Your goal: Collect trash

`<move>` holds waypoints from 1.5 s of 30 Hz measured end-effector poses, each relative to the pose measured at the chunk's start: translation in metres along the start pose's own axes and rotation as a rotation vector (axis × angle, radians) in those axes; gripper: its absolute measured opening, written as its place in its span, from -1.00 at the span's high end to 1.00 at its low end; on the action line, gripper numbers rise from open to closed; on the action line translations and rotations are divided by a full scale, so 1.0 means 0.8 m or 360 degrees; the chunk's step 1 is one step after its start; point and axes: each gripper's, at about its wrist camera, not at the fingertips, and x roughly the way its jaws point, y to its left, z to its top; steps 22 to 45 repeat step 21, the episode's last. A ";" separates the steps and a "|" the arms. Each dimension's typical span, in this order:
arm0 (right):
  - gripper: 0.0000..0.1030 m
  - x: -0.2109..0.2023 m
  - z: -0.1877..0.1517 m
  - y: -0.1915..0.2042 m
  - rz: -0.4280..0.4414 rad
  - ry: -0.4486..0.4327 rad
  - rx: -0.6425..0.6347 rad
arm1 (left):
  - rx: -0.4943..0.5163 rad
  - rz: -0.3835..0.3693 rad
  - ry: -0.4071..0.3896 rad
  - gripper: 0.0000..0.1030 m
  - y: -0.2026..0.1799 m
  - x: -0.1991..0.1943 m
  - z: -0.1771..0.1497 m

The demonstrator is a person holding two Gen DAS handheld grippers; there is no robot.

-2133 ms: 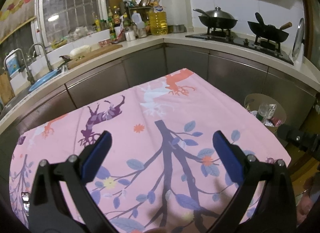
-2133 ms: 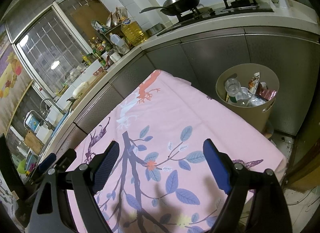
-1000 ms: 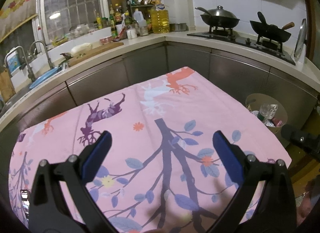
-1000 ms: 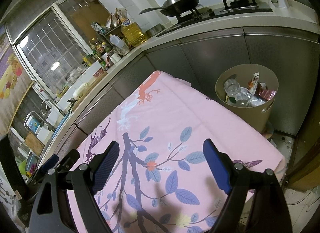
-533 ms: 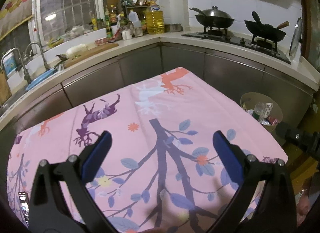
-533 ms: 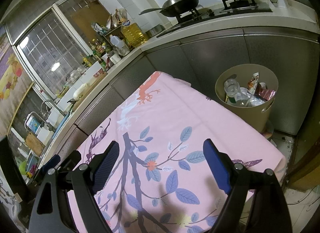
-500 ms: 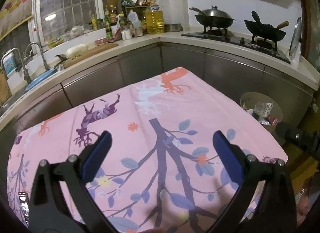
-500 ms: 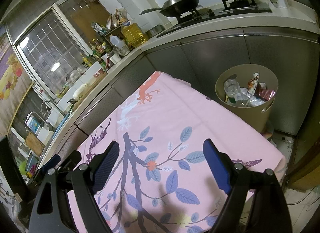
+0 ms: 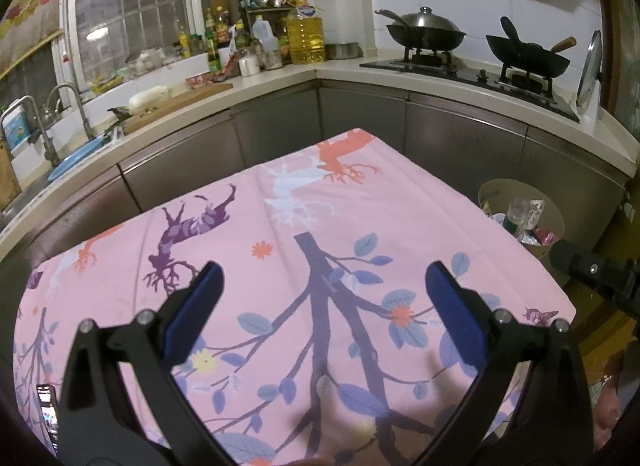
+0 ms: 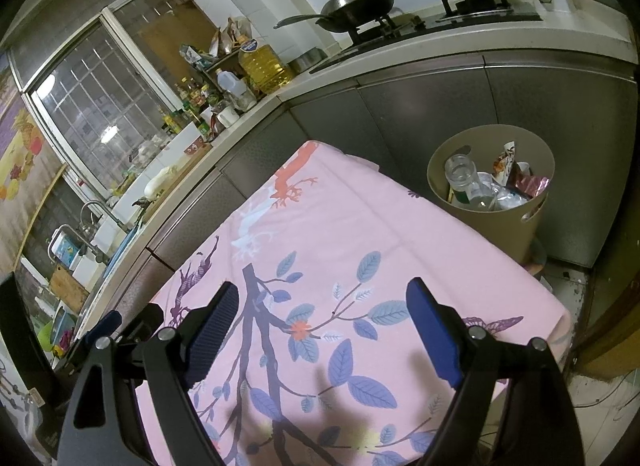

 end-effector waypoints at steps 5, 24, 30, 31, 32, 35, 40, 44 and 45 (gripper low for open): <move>-0.61 0.000 0.000 -0.002 0.0001 0.0000 0.0001 | 0.0003 -0.0010 0.0005 -0.88 0.000 0.003 0.000; -0.61 -0.001 -0.005 -0.006 -0.0002 -0.0004 0.0007 | 0.0046 -0.0059 -0.0010 -0.88 -0.007 -0.001 -0.004; -0.61 -0.001 -0.005 -0.006 -0.0002 -0.0004 0.0007 | 0.0046 -0.0059 -0.0010 -0.88 -0.007 -0.001 -0.004; -0.61 -0.001 -0.005 -0.006 -0.0002 -0.0004 0.0007 | 0.0046 -0.0059 -0.0010 -0.88 -0.007 -0.001 -0.004; -0.61 -0.001 -0.005 -0.006 -0.0002 -0.0004 0.0007 | 0.0046 -0.0059 -0.0010 -0.88 -0.007 -0.001 -0.004; -0.61 -0.001 -0.005 -0.006 -0.0002 -0.0004 0.0007 | 0.0046 -0.0059 -0.0010 -0.88 -0.007 -0.001 -0.004; -0.61 -0.001 -0.005 -0.006 -0.0002 -0.0004 0.0007 | 0.0046 -0.0059 -0.0010 -0.88 -0.007 -0.001 -0.004; -0.61 -0.001 -0.005 -0.006 -0.0002 -0.0004 0.0007 | 0.0046 -0.0059 -0.0010 -0.88 -0.007 -0.001 -0.004; -0.61 -0.001 -0.005 -0.006 -0.0002 -0.0004 0.0007 | 0.0046 -0.0059 -0.0010 -0.88 -0.007 -0.001 -0.004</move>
